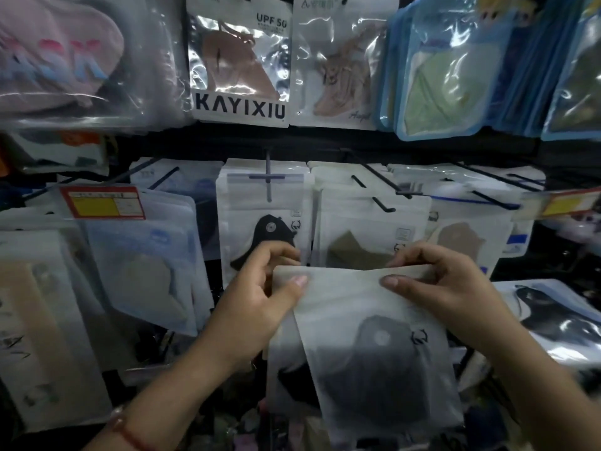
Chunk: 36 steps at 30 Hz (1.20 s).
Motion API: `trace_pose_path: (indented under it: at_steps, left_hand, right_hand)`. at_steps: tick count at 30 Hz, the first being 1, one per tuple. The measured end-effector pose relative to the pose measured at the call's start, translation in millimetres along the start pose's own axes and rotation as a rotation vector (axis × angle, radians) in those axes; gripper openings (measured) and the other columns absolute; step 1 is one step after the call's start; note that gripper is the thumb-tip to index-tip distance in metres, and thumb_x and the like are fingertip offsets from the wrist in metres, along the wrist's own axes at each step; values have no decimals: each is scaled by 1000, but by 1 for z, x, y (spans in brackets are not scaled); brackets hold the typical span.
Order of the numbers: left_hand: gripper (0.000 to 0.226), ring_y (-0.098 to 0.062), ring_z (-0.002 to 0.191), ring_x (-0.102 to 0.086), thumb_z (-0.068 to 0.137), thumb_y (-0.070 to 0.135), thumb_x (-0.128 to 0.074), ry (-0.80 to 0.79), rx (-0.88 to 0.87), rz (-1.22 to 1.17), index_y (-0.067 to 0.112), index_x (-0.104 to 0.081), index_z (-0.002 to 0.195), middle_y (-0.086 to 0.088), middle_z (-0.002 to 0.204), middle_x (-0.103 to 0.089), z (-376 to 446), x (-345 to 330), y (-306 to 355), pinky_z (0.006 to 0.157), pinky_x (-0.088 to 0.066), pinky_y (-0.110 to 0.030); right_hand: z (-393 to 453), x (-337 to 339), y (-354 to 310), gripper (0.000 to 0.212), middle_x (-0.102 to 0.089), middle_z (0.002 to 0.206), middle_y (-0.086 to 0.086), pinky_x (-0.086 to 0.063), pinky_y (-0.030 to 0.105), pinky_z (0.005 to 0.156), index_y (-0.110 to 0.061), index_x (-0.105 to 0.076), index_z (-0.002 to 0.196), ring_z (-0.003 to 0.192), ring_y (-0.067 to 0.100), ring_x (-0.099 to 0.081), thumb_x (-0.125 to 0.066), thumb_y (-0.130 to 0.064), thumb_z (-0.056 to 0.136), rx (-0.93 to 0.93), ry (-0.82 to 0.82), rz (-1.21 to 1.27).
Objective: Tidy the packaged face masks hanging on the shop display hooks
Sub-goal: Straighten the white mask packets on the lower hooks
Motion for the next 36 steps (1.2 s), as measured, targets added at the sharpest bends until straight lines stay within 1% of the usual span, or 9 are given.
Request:
trace_pose_path:
  at_steps: [2, 4, 6, 10, 14, 17, 25, 30, 36]
  left_hand:
    - [24, 5, 105, -60, 91, 39, -67, -106, -72, 398, 46, -59, 112, 21, 106, -65, 13, 2, 8, 90, -49, -21]
    - [34, 9, 111, -52, 92, 51, -60, -274, -150, 717, 46, -57, 126, 28, 116, -60, 23, -5, 18, 92, -45, -20]
    - [33, 5, 109, -54, 95, 52, -55, -366, -156, 813, 41, -60, 126, 25, 118, -63, 30, -16, 25, 92, -48, -26]
    - [15, 0, 85, -61, 98, 42, -56, -355, -152, 745, 32, -67, 98, 16, 91, -68, 38, -34, 24, 78, -53, -36]
    - [14, 0, 81, -61, 95, 43, -61, -351, -136, 690, 31, -68, 93, 15, 86, -68, 41, -47, 22, 75, -52, -35]
    - [16, -1, 76, -61, 92, 47, -65, -347, -140, 689, 32, -67, 88, 14, 81, -67, 42, -57, 25, 70, -52, -32]
    - [17, -2, 69, -61, 88, 45, -71, -314, -74, 561, 31, -66, 79, 14, 76, -67, 49, -69, 30, 63, -47, -25]
    - [21, 0, 63, -60, 83, 42, -76, -292, -7, 500, 25, -67, 77, 8, 75, -68, 53, -75, 28, 60, -46, -25]
    - [29, 2, 56, -49, 79, 44, -79, -308, 28, 479, 21, -62, 73, 11, 64, -59, 57, -82, 26, 55, -38, -19]
  right_hand:
    - [1, 1, 1, 10, -68, 82, -2, -53, 24, 61, -17, -69, 81, 72, 13, -64, -78, -15, 78, 26, -21, -86]
    - [1, 2, 1, 10, -67, 82, -6, -52, 26, 64, -19, -68, 79, 74, 10, -62, -78, -16, 80, 72, -23, -165]
    - [1, 3, 0, 10, -67, 84, -6, -51, 28, 69, -21, -68, 80, 79, 9, -63, -77, -17, 80, 102, -19, -193]
    - [-2, 11, -1, 10, -68, 86, -12, -52, 29, 73, -28, -67, 82, 85, 8, -64, -76, -24, 81, 160, 6, -296]
    - [-6, 20, -3, 13, -67, 87, -19, -55, 31, 71, -35, -66, 93, 81, 3, -64, -69, -41, 81, 263, -28, -677]
    - [-8, 21, -1, 22, -70, 94, -15, -57, 35, 69, -37, -65, 103, 83, 10, -67, -71, -39, 82, 342, -36, -858]
    - [-8, 35, 11, 29, -68, 102, -11, -56, 37, 66, -32, -62, 117, 85, 15, -66, -52, -40, 91, 398, 10, -878]
    - [-10, 45, 23, 46, -56, 113, -14, -55, 29, 68, -44, -51, 132, 89, 11, -61, -58, -44, 86, 273, -18, -869]
    - [-5, 50, 34, 48, -61, 119, -15, -53, 32, 79, -48, -47, 135, 102, 13, -60, -64, -38, 91, 239, -29, -837]
Point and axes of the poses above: each hand's wrist, its own z-axis towards the middle knuckle, its own x-axis out of the back of the hand, y = z × x, the point moved 2 cm from there along z, towards the middle knuckle
